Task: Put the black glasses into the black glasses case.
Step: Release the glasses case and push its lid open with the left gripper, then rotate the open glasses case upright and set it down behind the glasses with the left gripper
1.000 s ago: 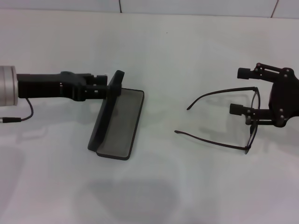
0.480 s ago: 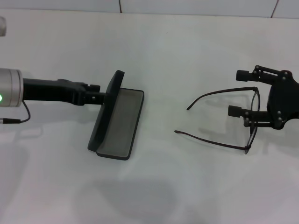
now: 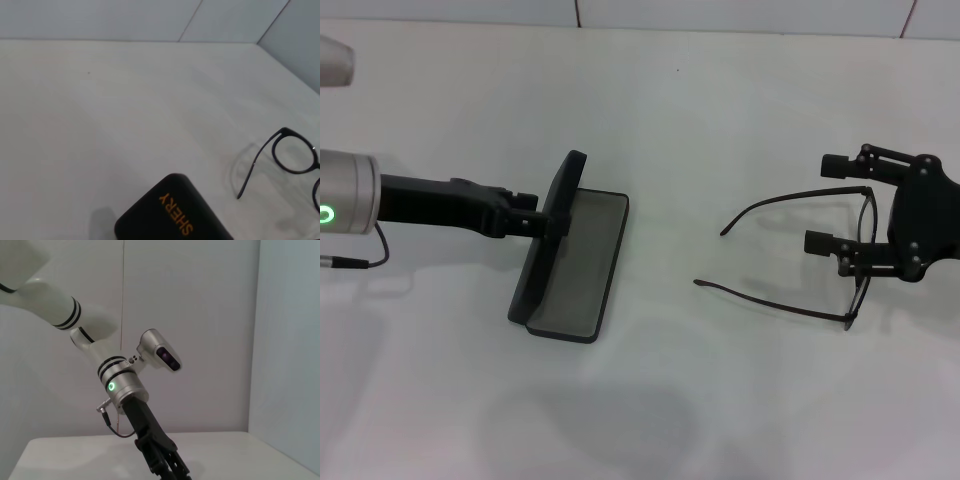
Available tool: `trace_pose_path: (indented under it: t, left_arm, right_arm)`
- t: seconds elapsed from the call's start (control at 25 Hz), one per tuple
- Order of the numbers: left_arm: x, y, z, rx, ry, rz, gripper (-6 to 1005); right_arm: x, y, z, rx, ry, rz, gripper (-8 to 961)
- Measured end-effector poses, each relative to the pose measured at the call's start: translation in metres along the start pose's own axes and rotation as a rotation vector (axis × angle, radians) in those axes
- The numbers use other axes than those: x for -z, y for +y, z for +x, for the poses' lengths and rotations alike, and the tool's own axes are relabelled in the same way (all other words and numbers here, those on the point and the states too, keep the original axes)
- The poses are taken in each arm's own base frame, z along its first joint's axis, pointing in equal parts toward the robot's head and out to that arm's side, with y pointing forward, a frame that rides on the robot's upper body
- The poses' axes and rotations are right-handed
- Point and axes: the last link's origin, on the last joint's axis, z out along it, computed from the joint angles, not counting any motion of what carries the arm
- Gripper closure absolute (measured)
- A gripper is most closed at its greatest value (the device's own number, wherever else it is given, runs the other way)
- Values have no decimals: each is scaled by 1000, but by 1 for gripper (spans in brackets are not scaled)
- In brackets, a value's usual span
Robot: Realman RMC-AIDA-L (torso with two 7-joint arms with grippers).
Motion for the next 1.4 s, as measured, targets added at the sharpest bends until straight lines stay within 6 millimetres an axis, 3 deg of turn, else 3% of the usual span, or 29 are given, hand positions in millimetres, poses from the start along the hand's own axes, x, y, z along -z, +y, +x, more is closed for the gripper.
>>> trace_pose_path:
  t: [0.68,0.76,1.2,1.4]
  left_arm:
    - [-7,-7,12,50,-99,68,239]
    - [-8,-9,13,52,-109,80,394]
    - [-9,-9,28,-7,-108,80,765]
    - [-21,-4,42,-140,-107,64,777]
  right_arm:
    - [-2,1,0,-2,-3,0,125]
    - [-2,1,0,-3,-5,3,125]
    - [0,11,5,31,10,-45,126]
    - [2,32,5,82,7,-195,126]
